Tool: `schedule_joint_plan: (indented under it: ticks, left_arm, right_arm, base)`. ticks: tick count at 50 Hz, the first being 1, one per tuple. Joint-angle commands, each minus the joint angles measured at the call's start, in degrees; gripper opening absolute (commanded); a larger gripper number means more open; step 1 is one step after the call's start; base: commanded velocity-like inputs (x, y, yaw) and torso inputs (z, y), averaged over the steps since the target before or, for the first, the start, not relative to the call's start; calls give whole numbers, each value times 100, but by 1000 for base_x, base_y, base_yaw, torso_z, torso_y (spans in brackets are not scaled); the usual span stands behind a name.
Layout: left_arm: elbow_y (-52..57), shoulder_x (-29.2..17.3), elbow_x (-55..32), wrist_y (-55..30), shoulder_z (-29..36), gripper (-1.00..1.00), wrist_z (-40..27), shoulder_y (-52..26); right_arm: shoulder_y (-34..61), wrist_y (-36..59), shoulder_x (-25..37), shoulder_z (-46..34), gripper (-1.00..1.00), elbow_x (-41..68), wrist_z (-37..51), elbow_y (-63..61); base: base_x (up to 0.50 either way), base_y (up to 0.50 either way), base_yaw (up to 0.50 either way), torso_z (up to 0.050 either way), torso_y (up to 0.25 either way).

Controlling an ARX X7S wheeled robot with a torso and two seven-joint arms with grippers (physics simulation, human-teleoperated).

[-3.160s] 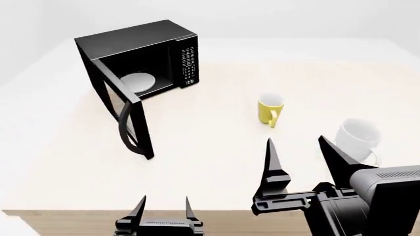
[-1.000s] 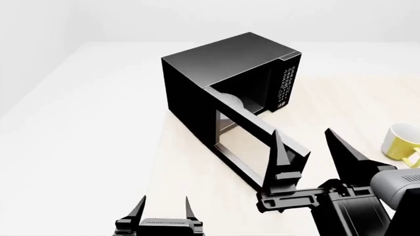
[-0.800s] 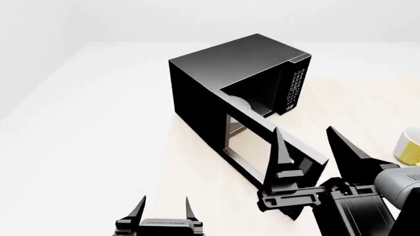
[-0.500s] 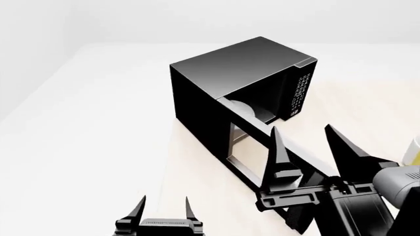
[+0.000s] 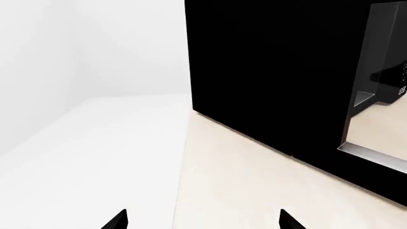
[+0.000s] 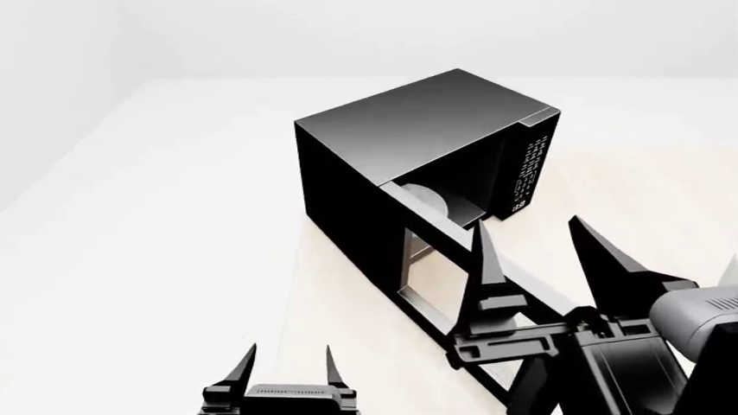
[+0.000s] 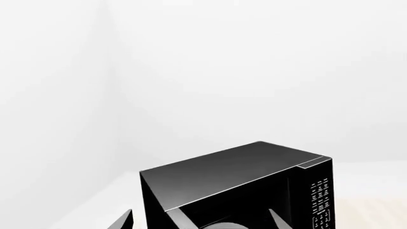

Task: Close the microwave.

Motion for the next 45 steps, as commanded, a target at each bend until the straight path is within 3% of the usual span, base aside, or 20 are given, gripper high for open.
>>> schedule_joint_plan:
  ticks: [1, 13, 29, 45]
  left_arm:
    - [0, 0, 0, 0, 0, 100, 0, 1]
    - [0, 0, 0, 0, 0, 100, 0, 1]
    - [0, 0, 0, 0, 0, 100, 0, 1]
    - [0, 0, 0, 0, 0, 100, 0, 1]
  right_arm:
    - [173, 90, 14, -69, 100, 156, 99, -7]
    - [636, 370, 57, -328, 100, 658, 420, -126]
    - [2079, -127, 275, -2139, 100, 990, 903, -133]
    - [2386, -107, 173, -2554, 100, 1329, 884, -88]
  base:
    - [0, 0, 0, 0, 0]
    - [0, 0, 0, 0, 0]
    - [0, 0, 0, 0, 0]
    - [0, 0, 0, 0, 0]
